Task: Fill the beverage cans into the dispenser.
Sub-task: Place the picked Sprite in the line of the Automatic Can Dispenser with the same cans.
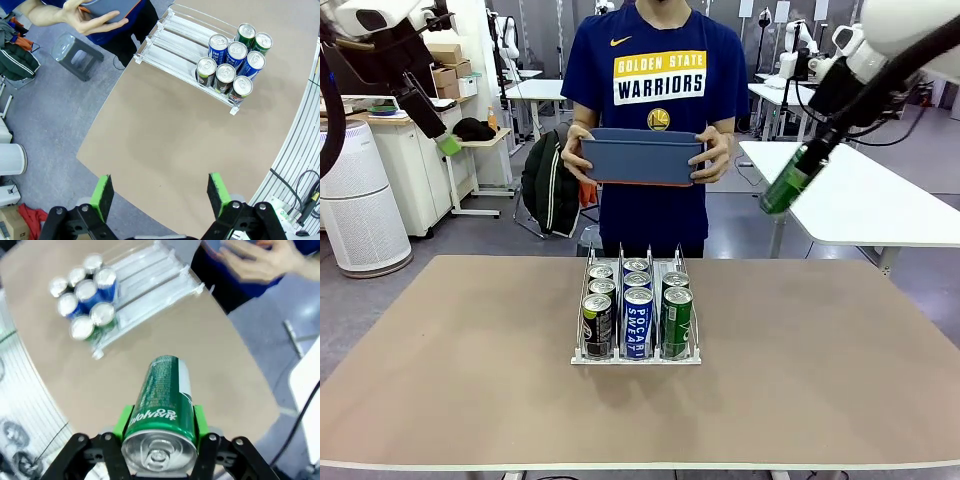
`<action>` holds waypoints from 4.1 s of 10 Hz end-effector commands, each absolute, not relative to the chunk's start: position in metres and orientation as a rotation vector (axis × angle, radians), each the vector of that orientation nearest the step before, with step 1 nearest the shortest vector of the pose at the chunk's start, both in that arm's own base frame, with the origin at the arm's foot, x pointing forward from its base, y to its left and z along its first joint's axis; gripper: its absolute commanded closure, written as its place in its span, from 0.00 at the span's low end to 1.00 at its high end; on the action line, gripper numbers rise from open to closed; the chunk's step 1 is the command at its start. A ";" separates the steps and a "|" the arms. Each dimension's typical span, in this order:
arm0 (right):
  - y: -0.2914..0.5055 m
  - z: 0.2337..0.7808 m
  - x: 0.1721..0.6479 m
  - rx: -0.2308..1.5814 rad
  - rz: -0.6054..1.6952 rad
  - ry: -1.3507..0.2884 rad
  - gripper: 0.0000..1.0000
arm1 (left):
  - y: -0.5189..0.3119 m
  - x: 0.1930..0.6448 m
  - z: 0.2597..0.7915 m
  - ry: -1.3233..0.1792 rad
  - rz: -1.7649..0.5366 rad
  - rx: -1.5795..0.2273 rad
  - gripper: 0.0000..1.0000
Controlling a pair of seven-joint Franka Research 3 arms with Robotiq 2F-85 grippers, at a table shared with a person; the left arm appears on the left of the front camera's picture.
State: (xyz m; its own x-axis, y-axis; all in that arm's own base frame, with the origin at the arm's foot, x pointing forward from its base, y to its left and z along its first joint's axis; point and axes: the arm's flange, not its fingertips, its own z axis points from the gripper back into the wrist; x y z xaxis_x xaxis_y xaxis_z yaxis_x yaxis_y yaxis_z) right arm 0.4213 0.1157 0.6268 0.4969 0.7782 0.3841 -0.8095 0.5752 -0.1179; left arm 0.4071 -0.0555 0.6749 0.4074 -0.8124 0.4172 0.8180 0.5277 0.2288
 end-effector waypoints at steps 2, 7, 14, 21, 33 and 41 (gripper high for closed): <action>0.123 0.617 0.367 -0.018 1.051 -0.179 0.42 | -0.053 0.406 0.675 -0.509 -1.033 -0.012 0.00; 0.149 0.540 0.308 0.046 1.359 -0.045 0.42 | -0.053 0.406 0.675 -0.509 -1.033 -0.012 0.00; 0.161 0.524 0.305 0.031 1.367 -0.035 0.42 | -0.053 0.406 0.675 -0.509 -1.033 -0.012 0.00; 0.273 0.481 0.296 -0.137 1.425 -0.092 0.42 | -0.053 0.406 0.675 -0.509 -1.033 -0.012 0.00; 0.355 0.444 0.362 -0.144 1.504 -0.196 0.42 | -0.053 0.406 0.675 -0.509 -1.033 -0.012 0.00; 0.353 0.426 0.407 -0.117 1.461 -0.219 0.42 | -0.053 0.406 0.675 -0.509 -1.033 -0.012 0.00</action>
State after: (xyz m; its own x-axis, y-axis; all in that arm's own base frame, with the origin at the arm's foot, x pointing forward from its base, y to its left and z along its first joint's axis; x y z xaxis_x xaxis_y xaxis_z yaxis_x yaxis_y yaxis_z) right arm 0.3895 0.3503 0.4254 0.1063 0.9936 0.0390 -0.9799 0.1114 -0.1655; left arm 0.4067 -0.0556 0.6752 0.4069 -0.8126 0.4172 0.8182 0.5273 0.2292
